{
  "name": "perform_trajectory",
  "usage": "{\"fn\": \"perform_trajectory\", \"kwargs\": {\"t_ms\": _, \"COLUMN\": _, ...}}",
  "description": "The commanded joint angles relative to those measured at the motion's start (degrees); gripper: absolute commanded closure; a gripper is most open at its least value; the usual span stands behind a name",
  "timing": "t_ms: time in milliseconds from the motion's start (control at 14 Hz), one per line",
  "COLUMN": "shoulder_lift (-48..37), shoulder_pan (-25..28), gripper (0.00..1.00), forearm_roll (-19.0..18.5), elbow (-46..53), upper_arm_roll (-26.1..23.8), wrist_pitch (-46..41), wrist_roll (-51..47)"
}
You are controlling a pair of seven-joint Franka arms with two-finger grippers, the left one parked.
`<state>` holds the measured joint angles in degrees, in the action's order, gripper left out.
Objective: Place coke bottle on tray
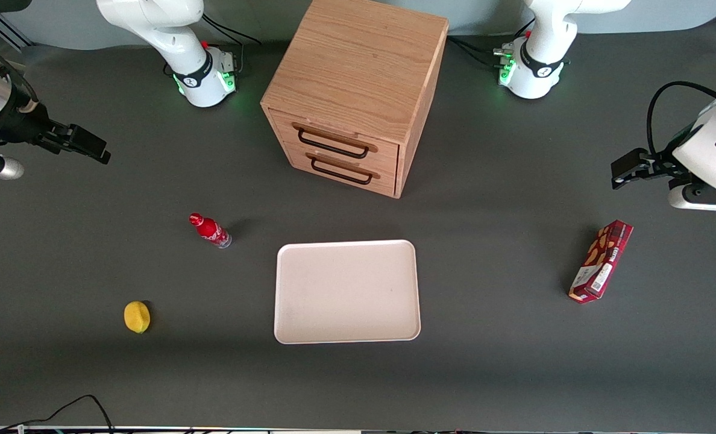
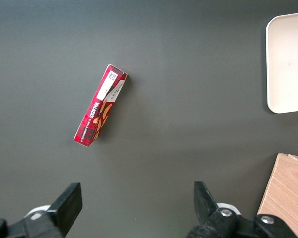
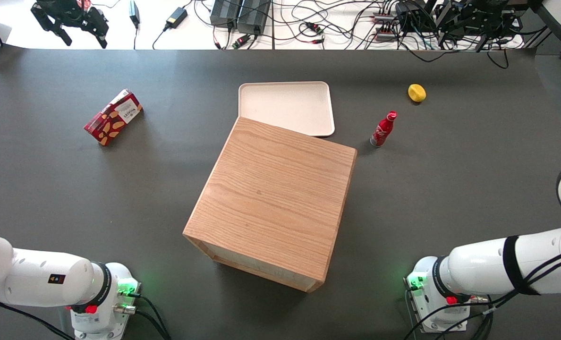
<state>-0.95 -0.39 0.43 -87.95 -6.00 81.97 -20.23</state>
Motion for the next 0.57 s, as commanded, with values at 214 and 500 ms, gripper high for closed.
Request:
{"fn": "perform_trajectory", "kwargs": {"t_ms": 214, "shoulder_lift": 1.4, "shoulder_pan": 0.4, "gripper": 0.0, "forearm_roll": 1.2, "elbow": 2.2, "upper_arm_roll": 0.3, "wrist_pitch": -3.4, "wrist_roll": 0.3}}
{"fn": "perform_trajectory", "kwargs": {"t_ms": 500, "shoulder_lift": 1.5, "shoulder_pan": 1.0, "gripper": 0.0, "forearm_roll": 1.8, "elbow": -5.0, "upper_arm_roll": -0.6, "wrist_pitch": -0.3, "wrist_roll": 1.6}}
